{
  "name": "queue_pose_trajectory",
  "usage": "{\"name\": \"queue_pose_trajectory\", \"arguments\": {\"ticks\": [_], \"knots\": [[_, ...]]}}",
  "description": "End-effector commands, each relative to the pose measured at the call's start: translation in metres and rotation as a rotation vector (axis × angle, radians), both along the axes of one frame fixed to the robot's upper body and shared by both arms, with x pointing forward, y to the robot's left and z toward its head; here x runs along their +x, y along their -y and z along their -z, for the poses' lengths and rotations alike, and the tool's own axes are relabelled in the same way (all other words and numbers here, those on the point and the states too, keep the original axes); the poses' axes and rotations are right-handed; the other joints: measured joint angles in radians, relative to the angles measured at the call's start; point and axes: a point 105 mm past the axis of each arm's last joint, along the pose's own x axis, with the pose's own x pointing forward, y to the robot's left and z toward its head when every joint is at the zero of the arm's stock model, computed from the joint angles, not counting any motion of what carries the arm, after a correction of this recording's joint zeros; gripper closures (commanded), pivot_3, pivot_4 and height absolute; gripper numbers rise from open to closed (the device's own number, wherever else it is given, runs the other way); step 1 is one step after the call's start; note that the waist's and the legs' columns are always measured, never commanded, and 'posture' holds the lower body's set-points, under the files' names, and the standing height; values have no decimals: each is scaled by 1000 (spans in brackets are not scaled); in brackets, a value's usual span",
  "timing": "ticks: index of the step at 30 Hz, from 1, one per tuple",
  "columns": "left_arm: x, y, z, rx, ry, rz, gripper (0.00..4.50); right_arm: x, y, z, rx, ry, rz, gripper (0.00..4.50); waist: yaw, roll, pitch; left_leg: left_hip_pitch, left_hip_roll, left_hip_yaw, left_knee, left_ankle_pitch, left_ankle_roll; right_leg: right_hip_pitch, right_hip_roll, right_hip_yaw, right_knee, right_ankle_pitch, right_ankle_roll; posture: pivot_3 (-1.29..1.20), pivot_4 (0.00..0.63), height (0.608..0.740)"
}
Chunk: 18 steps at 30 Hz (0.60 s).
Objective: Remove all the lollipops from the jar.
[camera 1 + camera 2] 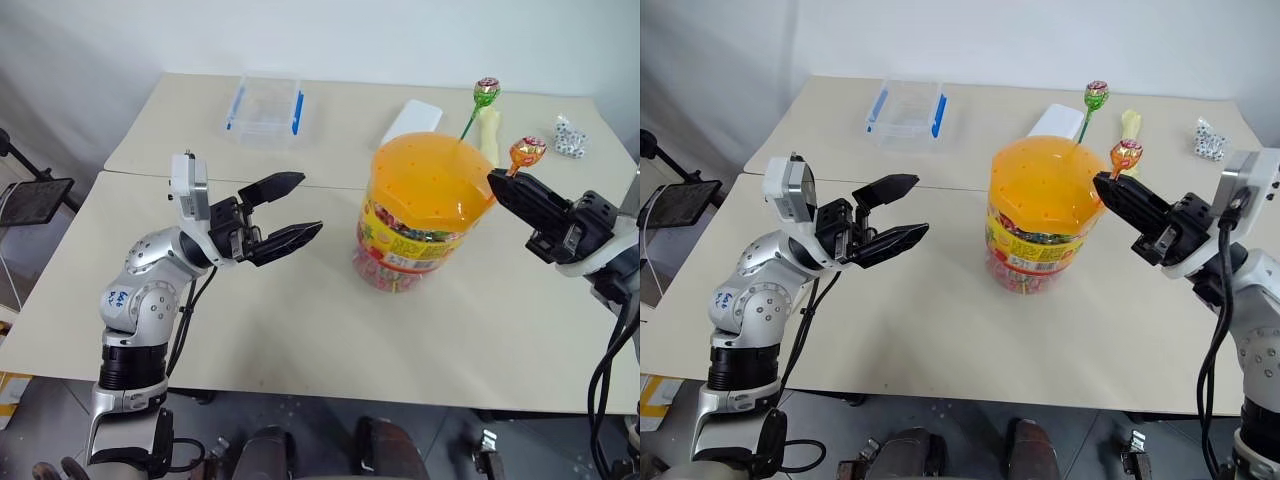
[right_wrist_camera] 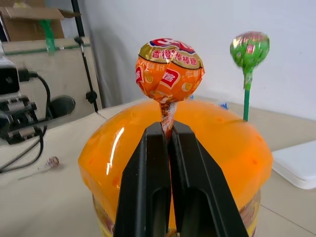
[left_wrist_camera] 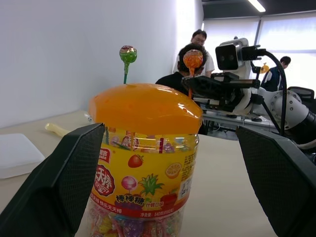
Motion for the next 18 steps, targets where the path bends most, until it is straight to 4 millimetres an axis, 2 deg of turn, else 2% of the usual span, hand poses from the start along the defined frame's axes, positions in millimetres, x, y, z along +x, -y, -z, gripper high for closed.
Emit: {"name": "queue_pose_trajectory", "arguments": {"ticks": [1, 3, 5, 8, 10, 12, 13, 14, 16, 18], "knots": [[-3, -2, -23, -66, 97, -9, 0, -13, 16, -34, 87, 96, -5, 4481, 2, 0, 0, 0, 0, 0, 0, 0, 0, 0, 0, 0, 0, 0, 0, 0, 150, 740], [-8, -1, -26, -79, 93, 45, 0, -18, 35, -52, 126, 95, 25, 4481, 2, 0, 0, -1, 0, -1, 0, 0, 0, 0, 0, 0, 0, 0, 0, 0, 150, 740], [-11, -2, -25, -66, 87, 74, 0, -19, 59, -59, 122, 63, 115, 4481, 4, 0, 0, -1, 0, -1, 0, 0, 0, 0, 0, -1, 0, 0, 0, 0, 150, 740], [-11, -2, -22, -41, 80, 92, 0, -9, 96, -41, 60, -113, 312, 4481, 5, 0, 0, -2, -1, -3, -1, 0, 0, 0, 0, -3, 0, 0, 0, 0, 150, 740], [-11, -2, -23, -42, 75, 109, 0, -5, 123, -6, -55, -282, 474, 4481, 5, -1, 0, -3, 0, -3, -1, 0, 0, 0, 0, -3, -1, 0, 0, 0, 150, 740], [-19, 2, -18, 41, 84, 195, 0, -7, 161, 60, -241, -591, 708, 4481, 6, -1, 0, -3, 0, -2, -1, 0, 1, 0, 0, -3, -2, 0, 0, 0, 150, 740], [-22, 4, -14, 79, 81, 230, 0, -13, 173, 83, -308, -700, 780, 4481, 7, -1, 0, -3, 0, -2, -1, 0, 1, 0, 0, -3, -3, 0, 0, 0, 150, 740], [-26, 6, -9, 134, 100, 265, 0, -17, 179, 102, -385, -769, 812, 4481, 4, -1, 0, -4, 0, -2, -1, 0, 1, 0, 0, -3, -3, 0, 0, 0, 150, 740], [-29, 8, -3, 203, 111, 307, 0, -22, 179, 124, -486, -787, 802, 4481, 2, 2, -1, -5, 0, 1, -1, 0, 1, 0, 0, -2, -7, 0, 1, 0, 150, 740], [-31, 10, 5, 278, 91, 351, 0, -28, 177, 148, -510, -842, 771, 4481, -3, 2, -2, -4, -1, 3, -1, 0, 2, -1, 0, -1, -8, 0, 1, 0, 150, 740]]}}
